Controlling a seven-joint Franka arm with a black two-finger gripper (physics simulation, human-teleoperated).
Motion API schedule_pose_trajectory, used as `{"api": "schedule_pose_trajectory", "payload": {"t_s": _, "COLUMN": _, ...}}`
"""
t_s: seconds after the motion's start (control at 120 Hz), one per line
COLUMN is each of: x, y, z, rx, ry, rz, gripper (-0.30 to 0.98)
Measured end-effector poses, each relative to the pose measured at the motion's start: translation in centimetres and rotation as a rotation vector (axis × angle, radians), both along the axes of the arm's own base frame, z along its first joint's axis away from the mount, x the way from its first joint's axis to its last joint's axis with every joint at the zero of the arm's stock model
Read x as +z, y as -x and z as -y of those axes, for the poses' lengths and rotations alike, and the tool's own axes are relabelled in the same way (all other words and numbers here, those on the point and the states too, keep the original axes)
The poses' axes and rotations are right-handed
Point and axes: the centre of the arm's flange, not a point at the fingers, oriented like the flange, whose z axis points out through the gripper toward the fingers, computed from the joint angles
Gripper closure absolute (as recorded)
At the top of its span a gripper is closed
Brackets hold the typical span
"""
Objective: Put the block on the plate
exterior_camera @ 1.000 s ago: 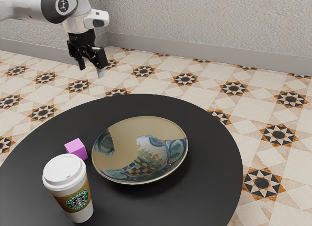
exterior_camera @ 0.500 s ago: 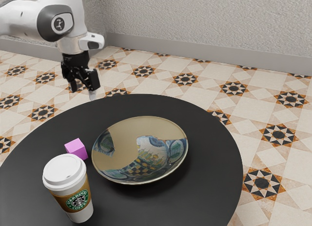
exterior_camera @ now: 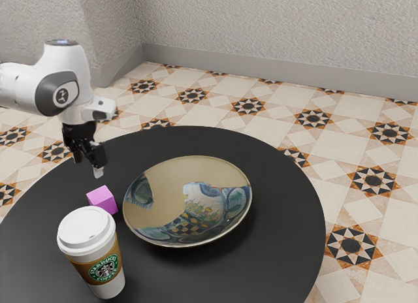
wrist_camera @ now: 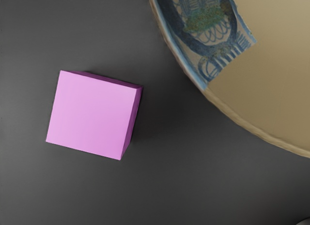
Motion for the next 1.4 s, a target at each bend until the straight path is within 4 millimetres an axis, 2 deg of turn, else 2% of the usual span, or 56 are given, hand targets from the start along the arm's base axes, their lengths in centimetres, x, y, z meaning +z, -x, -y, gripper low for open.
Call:
{"api": "schedule_pose_trajectory", "payload": {"t_s": 0.167, "x": -4.3, "y": -0.4, "z": -2.0, "rx": -0.065, "ry": -0.01, "rz": 0.031, "gripper": 0.0}}
{"api": "schedule_pose_trajectory", "payload": {"t_s": 0.308, "x": -7.0, "y": -0.9, "z": -3.3, "rx": -0.115, "ry": -0.012, "rz": 0.035, "gripper": 0.0}}
{"api": "schedule_pose_trajectory", "payload": {"t_s": 0.383, "x": -8.1, "y": -1.4, "z": -3.3, "rx": -0.149, "ry": -0.009, "rz": 0.033, "gripper": 0.0}}
{"api": "schedule_pose_trajectory", "payload": {"t_s": 0.517, "x": -9.7, "y": -2.7, "z": -2.8, "rx": -0.202, "ry": 0.0, "rz": 0.03, "gripper": 0.0}}
{"api": "schedule_pose_trajectory", "payload": {"t_s": 0.608, "x": -10.8, "y": -2.7, "z": -3.8, "rx": -0.21, "ry": 0.007, "rz": 0.021, "gripper": 0.0}}
{"api": "schedule_pose_trajectory", "payload": {"t_s": 0.725, "x": -11.7, "y": -2.8, "z": -3.9, "rx": -0.228, "ry": 0.018, "rz": 0.019, "gripper": 0.0}}
{"api": "schedule_pose_trajectory", "payload": {"t_s": 0.833, "x": -12.7, "y": -3.2, "z": -5.2, "rx": -0.203, "ry": 0.043, "rz": 0.024, "gripper": 0.0}}
{"api": "schedule_pose_trajectory", "payload": {"t_s": 1.208, "x": -16.5, "y": -3.5, "z": -5.4, "rx": -0.201, "ry": 0.089, "rz": 0.018, "gripper": 0.0}}
{"api": "schedule_pose_trajectory", "payload": {"t_s": 1.258, "x": -16.5, "y": -3.5, "z": -5.4, "rx": -0.206, "ry": 0.088, "rz": 0.02, "gripper": 0.06}}
{"api": "schedule_pose_trajectory", "payload": {"t_s": 1.333, "x": -16.5, "y": -3.5, "z": -5.5, "rx": -0.21, "ry": 0.088, "rz": 0.023, "gripper": 0.24}}
{"api": "schedule_pose_trajectory", "payload": {"t_s": 1.4, "x": -16.4, "y": -3.5, "z": -5.7, "rx": -0.211, "ry": 0.085, "rz": 0.028, "gripper": 0.3}}
